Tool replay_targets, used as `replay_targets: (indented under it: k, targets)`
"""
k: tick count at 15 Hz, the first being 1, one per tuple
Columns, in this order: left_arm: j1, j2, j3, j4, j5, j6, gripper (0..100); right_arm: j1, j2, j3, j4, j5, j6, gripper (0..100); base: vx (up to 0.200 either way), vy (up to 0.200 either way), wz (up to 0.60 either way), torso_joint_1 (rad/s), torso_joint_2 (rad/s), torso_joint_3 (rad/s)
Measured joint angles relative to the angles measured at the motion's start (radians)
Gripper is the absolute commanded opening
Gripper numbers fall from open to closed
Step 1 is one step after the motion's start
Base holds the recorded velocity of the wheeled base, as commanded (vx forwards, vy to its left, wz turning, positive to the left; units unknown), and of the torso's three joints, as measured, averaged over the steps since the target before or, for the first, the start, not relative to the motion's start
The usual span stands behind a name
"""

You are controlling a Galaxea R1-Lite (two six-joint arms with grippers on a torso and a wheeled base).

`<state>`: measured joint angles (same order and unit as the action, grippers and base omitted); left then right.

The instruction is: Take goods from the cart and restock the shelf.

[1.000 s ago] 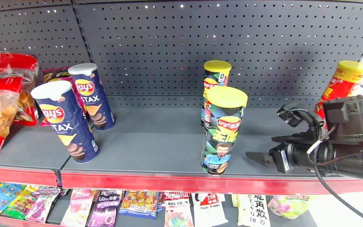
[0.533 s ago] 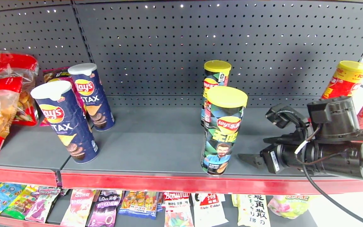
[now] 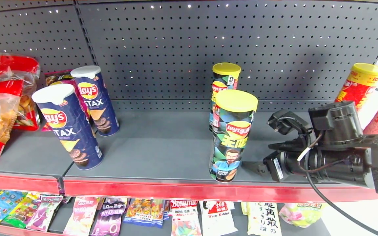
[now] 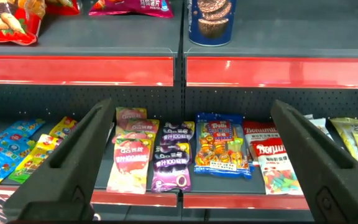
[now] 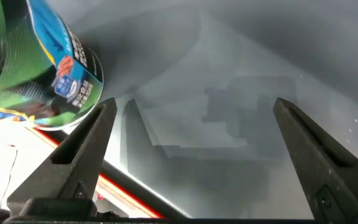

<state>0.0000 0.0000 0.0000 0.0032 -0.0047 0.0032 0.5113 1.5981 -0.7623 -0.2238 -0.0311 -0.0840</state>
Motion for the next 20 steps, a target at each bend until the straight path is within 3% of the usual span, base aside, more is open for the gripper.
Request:
replay_targets:
  k: [20]
  targets:
    - [0.000,0.000,0.000,0.000,0.000,0.000,100,0.039,0.020,-0.017,0.002,-0.005,0.001,100,0.000,0.000,0.00,0.000,0.00,0.000]
